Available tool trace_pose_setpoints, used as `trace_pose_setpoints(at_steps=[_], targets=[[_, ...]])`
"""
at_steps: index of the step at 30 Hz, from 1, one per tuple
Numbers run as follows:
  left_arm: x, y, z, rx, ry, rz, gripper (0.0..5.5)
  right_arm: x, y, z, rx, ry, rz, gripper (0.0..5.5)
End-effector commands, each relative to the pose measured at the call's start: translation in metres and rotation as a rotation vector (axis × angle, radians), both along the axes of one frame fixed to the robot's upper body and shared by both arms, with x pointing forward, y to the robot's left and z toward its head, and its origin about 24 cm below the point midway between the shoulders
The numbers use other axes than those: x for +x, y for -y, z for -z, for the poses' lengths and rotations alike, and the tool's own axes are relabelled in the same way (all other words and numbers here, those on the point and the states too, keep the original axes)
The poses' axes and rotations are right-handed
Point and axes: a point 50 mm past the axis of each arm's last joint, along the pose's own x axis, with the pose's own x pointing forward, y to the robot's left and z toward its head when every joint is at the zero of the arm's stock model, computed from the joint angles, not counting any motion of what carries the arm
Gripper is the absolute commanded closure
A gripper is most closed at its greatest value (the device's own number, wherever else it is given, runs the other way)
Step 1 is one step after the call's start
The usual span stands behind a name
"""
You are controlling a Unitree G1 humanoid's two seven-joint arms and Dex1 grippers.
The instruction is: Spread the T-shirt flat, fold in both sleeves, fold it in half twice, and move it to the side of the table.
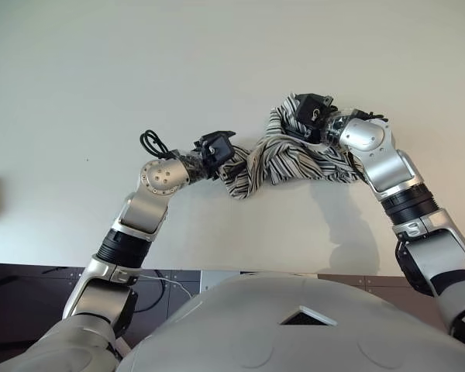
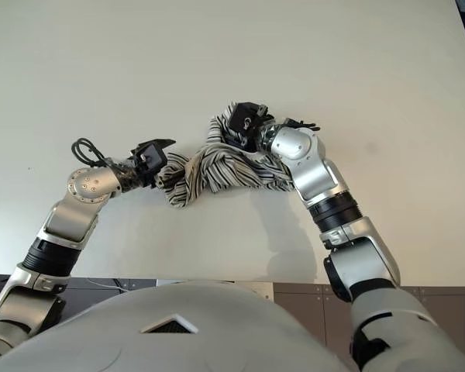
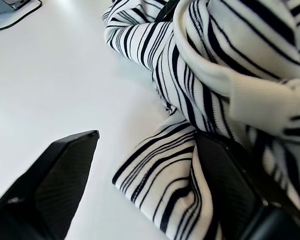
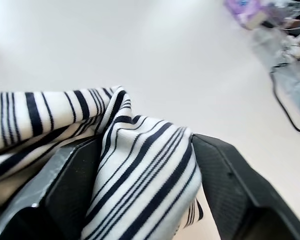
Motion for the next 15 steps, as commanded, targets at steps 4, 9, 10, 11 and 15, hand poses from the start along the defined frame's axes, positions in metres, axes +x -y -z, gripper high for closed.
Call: trace_pose_setpoints(at_steps=[4,9,10,11,15], targets=[[0.007,-0.005,0.014,0.01,-0.035,-0.117,1.96,-0.002,-0.005,-0.011,-0.046,0.106,-0.157,2.25],[-0.001,-0.017,0.025,0.088,-0.015,-0.15,1.96,-0.042,0.012,-0.006,-0.192,-0.125,-0.523,2.25],[-0.001,-0.018,0.025,0.09,-0.01,-0.159,1.96,-0.051,0.015,-0.011,-0.174,-0.185,-0.593,2.25],[-0.002,-0.019,0.027,0.095,-0.007,-0.165,1.96,-0.059,0.017,-0.021,-0.135,-0.238,-0.659,2.25],[-0.011,-0.023,0.031,0.093,-0.014,-0.205,1.96,-0.088,0.021,-0.064,-0.03,-0.368,-0.886,2.25]])
